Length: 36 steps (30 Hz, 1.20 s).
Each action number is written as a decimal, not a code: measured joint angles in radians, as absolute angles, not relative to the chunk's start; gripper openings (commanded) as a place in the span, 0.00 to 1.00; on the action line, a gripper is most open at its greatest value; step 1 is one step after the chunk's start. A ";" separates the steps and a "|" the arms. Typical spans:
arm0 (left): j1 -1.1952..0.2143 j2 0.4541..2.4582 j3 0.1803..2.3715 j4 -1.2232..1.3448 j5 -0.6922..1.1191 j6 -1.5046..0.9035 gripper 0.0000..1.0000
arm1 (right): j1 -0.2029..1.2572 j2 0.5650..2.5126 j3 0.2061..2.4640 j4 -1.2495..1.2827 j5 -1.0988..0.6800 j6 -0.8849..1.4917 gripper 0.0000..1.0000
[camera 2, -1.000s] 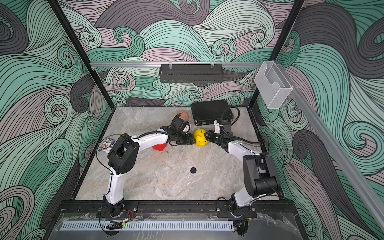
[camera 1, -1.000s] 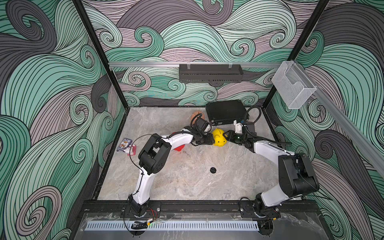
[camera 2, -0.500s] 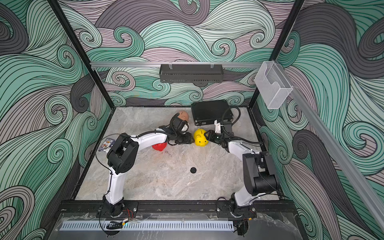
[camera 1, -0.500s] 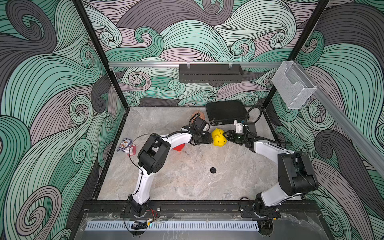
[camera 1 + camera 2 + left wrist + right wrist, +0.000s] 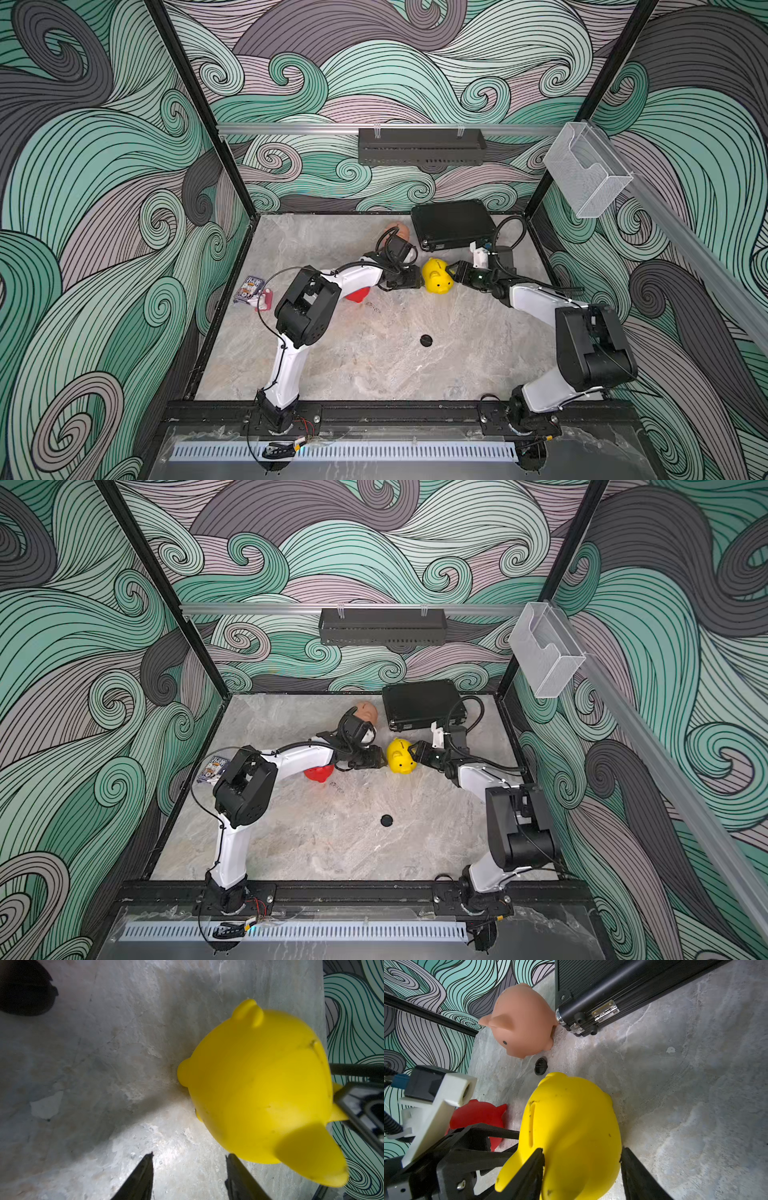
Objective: Close piggy banks
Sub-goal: Move the piggy bank to the center of the board, then turn over the piggy bank at the center of the board.
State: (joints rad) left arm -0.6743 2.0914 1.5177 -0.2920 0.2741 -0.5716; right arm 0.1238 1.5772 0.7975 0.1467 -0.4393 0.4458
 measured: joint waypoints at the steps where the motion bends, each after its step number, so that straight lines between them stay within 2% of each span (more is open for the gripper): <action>1: -0.674 2.091 1.518 -0.292 0.274 -0.572 0.56 | 0.124 1.573 0.794 0.147 -0.442 0.445 0.62; 7: -0.674 2.092 1.525 -0.293 0.276 -0.572 0.56 | 0.124 1.560 0.780 0.161 -0.458 0.445 0.61; 11: -0.674 2.092 1.539 -0.294 0.280 -0.572 0.56 | 0.124 1.560 0.778 0.163 -0.471 0.444 0.54; 19: -0.671 2.093 1.544 -0.294 0.283 -0.572 0.56 | 0.124 1.565 0.778 0.169 -0.478 0.444 0.47; 36: -0.659 2.093 1.544 -0.294 0.289 -0.571 0.56 | 0.075 1.607 0.793 0.208 -0.521 0.452 0.42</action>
State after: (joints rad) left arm -0.6594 2.0926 1.5440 -0.2943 0.2890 -0.5713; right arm 0.0750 1.6066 0.7925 0.2085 -0.5209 0.4519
